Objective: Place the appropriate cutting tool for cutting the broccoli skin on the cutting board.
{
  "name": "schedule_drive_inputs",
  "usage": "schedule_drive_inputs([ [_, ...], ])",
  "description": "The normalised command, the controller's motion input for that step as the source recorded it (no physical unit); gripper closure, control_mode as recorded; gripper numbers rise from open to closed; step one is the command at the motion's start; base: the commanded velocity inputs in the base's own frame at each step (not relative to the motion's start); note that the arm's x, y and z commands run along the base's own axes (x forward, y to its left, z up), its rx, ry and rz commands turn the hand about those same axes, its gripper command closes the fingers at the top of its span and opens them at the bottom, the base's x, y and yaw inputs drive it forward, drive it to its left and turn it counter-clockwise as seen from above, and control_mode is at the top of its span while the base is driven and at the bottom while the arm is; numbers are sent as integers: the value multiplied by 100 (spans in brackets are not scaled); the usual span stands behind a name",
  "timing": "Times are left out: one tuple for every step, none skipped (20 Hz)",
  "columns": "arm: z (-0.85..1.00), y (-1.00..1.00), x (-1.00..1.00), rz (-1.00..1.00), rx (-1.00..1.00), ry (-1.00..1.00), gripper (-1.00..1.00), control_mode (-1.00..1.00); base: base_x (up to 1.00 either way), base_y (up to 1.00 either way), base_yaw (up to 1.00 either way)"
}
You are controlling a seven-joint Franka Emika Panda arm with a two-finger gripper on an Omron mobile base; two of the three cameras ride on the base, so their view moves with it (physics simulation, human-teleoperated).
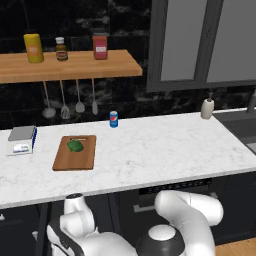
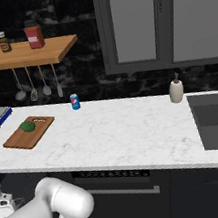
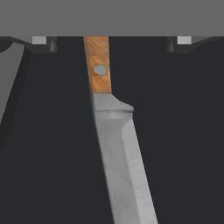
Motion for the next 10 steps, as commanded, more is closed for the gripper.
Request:
schedule_drive_inputs([
  [-20,0,-9,0,0,0,-100,-100,0,0,0],
  [-25,0,-7,0,0,0,-100,-100,0,0,0],
  [-23,0,-4,0,0,0,-100,-100,0,0,0],
  [-24,10,-4,0,0,0,-100,-100,0,0,0],
  [-25,12,-6,0,0,0,-100,-100,0,0,0],
  [-27,10,-9,0,0,0,-100,-100,0,0,0],
  [-29,12,-10,0,0,-1,-100,-100,0,0,0],
  [-28,13,-13,0,0,-2,-100,-100,0,0,0],
  [-31,18,-12,0,0,-1,-100,-100,0,0,0],
  [-33,16,-12,0,0,-1,-100,-100,0,0,0],
])
